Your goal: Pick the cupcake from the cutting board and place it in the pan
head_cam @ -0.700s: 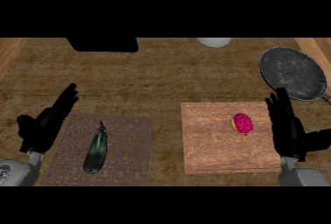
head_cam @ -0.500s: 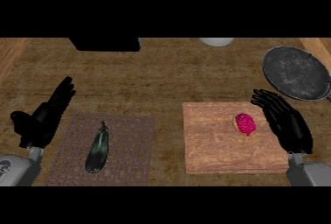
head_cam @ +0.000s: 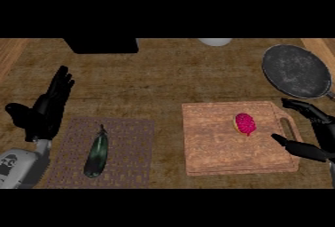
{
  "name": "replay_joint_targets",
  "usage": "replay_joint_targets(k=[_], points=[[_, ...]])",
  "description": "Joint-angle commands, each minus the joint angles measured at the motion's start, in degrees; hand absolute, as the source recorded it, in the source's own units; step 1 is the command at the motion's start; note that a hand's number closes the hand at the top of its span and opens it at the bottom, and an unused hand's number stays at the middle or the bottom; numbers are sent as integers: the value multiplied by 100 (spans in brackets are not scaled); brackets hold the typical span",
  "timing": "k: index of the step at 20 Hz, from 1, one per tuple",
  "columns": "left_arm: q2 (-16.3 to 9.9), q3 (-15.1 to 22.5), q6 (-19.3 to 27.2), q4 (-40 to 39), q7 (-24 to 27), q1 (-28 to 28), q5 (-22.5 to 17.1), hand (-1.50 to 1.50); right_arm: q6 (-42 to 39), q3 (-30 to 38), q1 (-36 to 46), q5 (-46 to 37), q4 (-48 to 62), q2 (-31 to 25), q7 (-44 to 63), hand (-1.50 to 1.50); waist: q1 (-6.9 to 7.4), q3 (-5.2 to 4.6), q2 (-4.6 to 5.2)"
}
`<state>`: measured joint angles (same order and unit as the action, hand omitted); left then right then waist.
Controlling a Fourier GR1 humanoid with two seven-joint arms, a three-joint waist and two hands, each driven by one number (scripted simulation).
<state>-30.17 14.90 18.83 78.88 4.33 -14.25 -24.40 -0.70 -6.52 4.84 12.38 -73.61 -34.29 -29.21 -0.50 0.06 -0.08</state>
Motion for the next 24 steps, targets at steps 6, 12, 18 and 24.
replay_joint_targets(k=[6, 12, 18, 24], points=[[332, -10, 183, -122, -168, -224, 193, 0, -909, 738, -248, -289, -647, -1990, 206, -150, -27, -16, 8], [183, -90, 114, 167, -178, -10, 287, 0, -1560, 802, 70, -366, -1446, -3027, 1701, -150, 35, -18, -6], [218, -229, -39, 473, -319, 193, 379, 0, -1463, 693, 859, -672, -2111, -2741, 2893, -150, 117, -10, 1], [576, -297, 51, 357, -522, -40, 761, 0, -1797, 435, 1017, -789, -2524, -1999, 3502, -150, 58, -8, 7]])
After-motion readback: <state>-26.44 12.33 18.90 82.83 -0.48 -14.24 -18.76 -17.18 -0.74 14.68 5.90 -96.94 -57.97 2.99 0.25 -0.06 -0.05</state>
